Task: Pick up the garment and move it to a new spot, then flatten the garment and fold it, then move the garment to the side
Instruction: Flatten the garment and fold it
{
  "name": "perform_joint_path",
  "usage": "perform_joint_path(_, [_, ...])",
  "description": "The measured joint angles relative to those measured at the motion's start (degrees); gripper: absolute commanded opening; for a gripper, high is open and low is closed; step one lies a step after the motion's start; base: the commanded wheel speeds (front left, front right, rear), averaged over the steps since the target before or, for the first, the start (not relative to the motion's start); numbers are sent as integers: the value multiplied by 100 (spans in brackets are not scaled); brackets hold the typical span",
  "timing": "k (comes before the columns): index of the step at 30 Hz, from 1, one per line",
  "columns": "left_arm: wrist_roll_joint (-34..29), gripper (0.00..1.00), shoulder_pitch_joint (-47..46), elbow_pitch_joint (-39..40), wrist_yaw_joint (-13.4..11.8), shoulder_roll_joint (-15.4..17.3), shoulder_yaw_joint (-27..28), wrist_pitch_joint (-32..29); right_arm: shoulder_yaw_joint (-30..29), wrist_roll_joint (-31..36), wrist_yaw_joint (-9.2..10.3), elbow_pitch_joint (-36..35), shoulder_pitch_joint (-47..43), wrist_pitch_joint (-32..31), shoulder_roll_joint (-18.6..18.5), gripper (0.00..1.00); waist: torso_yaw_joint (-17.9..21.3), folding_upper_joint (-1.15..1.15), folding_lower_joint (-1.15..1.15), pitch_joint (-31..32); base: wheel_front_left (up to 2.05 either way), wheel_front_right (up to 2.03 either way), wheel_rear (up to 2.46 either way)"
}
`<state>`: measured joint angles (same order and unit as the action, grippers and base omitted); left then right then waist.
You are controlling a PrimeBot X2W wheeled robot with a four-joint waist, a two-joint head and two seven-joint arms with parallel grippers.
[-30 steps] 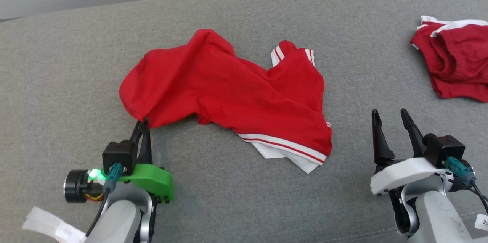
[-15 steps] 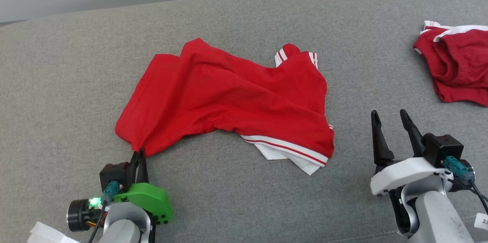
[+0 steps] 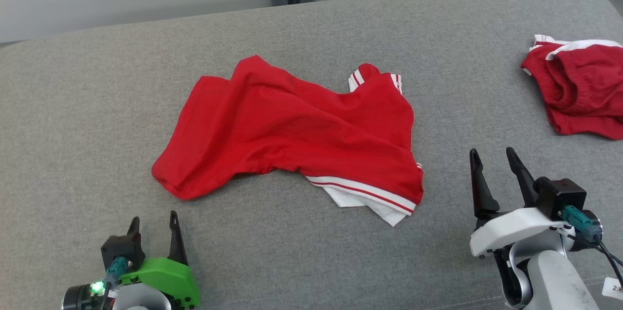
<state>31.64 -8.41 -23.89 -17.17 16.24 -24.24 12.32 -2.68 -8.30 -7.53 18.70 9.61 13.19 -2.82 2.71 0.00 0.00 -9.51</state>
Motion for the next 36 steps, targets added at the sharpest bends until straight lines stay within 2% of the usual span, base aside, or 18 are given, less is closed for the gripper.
perform_joint_path(4, [-47, 100, -129, -263, -16, 41, -51, -99, 22, 13, 0, -30, 4, -48, -1, 100, 73, 0, 0, -52, 0, 0, 0])
perform_joint_path(6, [-88, 100, -315, -439, 52, 80, -102, -109, 29, 44, 0, -51, 12, -52, -1, 100, 128, 0, 0, -90, 0, 0, 0])
perform_joint_path(15, [-242, 100, -986, -1127, 154, -11, -197, 3, -25, 91, 0, -109, 51, -98, -1, 100, 365, 0, 0, -261, 0, 0, 0])
perform_joint_path(16, [-270, 96, -1048, -1199, 153, 1, -196, 24, -31, 89, 0, -111, 55, -98, -2, 100, 390, 0, 0, -275, 0, 0, 0])
perform_joint_path(17, [-297, 83, -1097, -1250, 153, 10, -196, 44, -36, 87, 0, -112, 55, -98, -3, 100, 408, 0, 0, -285, 0, 0, 0])
perform_joint_path(18, [-320, 44, -1151, -1303, 153, 23, -197, 67, -45, 87, 0, -113, 55, -97, -2, 100, 427, 0, 0, -296, 0, 0, 0])
perform_joint_path(19, [-321, 31, -1193, -1346, 153, 36, -197, 88, -55, 86, 0, -115, 54, -97, -2, 100, 440, 0, 0, -305, 0, 0, 0])
perform_joint_path(20, [-345, 0, -1218, -1382, 154, 57, -198, 97, -64, 86, 0, -116, 54, -94, -3, 100, 446, 0, 0, -310, 0, 0, 0])
perform_joint_path(25, [-461, 0, -1225, -1411, 146, 192, -222, 185, -118, 57, 0, -108, 41, -80, -3, 100, 399, 0, 0, -275, 0, 0, 0])
perform_joint_path(31, [-675, 0, -1134, -911, -52, 521, -179, 236, -126, 32, 0, -80, 34, -48, -2, 100, 233, 0, 0, -194, 0, 0, 0])
perform_joint_path(36, [-699, 0, -710, -247, -286, 809, -122, 169, -93, -10, 0, -46, 27, -43, 0, 100, 95, 0, 0, -108, 0, 0, 0])
